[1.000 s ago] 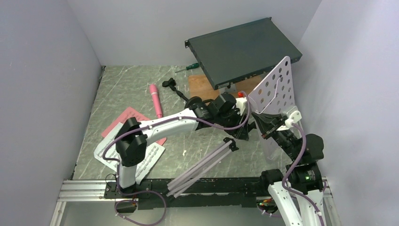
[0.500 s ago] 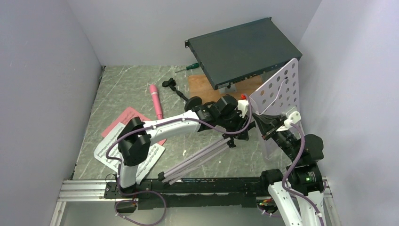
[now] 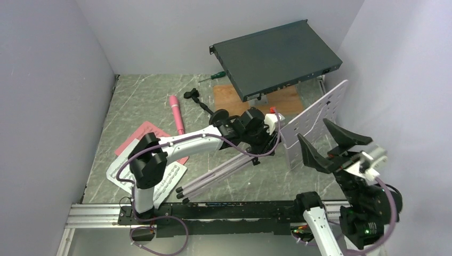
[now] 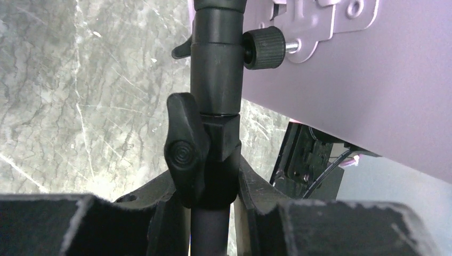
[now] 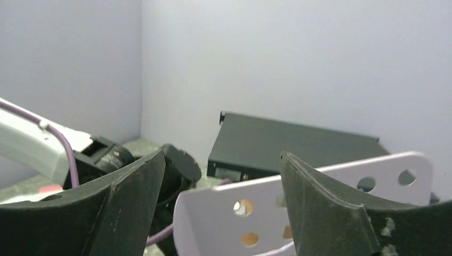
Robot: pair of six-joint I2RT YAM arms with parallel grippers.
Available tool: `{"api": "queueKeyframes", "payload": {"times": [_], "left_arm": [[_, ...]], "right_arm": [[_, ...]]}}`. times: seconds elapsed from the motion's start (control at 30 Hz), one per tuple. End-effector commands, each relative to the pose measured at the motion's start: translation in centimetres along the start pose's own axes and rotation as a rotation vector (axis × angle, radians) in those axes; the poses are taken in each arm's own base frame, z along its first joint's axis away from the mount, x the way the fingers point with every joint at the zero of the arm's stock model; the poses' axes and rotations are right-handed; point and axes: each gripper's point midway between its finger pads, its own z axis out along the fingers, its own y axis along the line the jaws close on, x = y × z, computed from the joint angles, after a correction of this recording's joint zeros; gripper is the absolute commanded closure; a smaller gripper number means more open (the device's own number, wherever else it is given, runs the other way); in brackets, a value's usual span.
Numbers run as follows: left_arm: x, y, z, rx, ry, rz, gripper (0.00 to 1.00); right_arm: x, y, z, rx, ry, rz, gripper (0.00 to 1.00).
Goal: Set up the instrument practice props
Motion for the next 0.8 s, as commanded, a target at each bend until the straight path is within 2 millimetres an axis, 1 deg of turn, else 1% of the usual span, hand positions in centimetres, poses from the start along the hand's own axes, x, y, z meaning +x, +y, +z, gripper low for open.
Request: {"api": "queueKeyframes", "payload": {"times": [0.0,0.13,0.23,0.27,0.37,0.43,0.5,0.57,0.63,0.7,0.77], "left_arm": [[-12.1,-8.0,-8.7,0.177,-0.395,0.191,1.00],[-14.1,-9.8,-11.5,0.213,-0.474,0.225,1.00],[-15.1,-11.0,-13.2,0.242,-0.507,0.237,1.00],[-15.5,-11.5,-13.8,0.258,-0.525,0.250,1.00],[-16.6,-12.9,-15.8,0.297,-0.582,0.280,1.00],[-17.2,-13.7,-17.1,0.321,-0.619,0.301,1.00],[-17.7,-14.2,-18.2,0.328,-0.657,0.318,1.00],[-18.2,-14.4,-19.3,0.323,-0.689,0.331,1.00],[-18.7,-14.3,-20.3,0.310,-0.717,0.342,1.00],[-19.1,-14.1,-21.3,0.292,-0.759,0.352,1.00],[-19.5,-13.7,-22.6,0.273,-0.817,0.360,1.00]], "right_arm": [[-4.5,-0.3,-1.0,0.062,-0.114,0.031,0.17],[-6.4,-1.2,-2.2,0.145,-0.150,0.050,0.14],[-7.2,-2.8,-3.4,0.259,-0.163,0.068,0.14],[-7.4,-3.7,-4.0,0.322,-0.173,0.076,0.14],[-7.0,-6.0,-5.8,0.479,-0.177,0.099,0.16],[-6.6,-7.6,-7.6,0.610,-0.193,0.143,0.17],[-6.7,-8.6,-9.1,0.701,-0.219,0.174,0.17],[-7.3,-8.8,-10.0,0.729,-0.256,0.192,0.17],[-8.0,-8.6,-10.3,0.728,-0.277,0.198,0.16],[-8.3,-8.6,-10.1,0.724,-0.276,0.204,0.14],[-8.1,-8.5,-9.8,0.712,-0.256,0.198,0.10]]}}
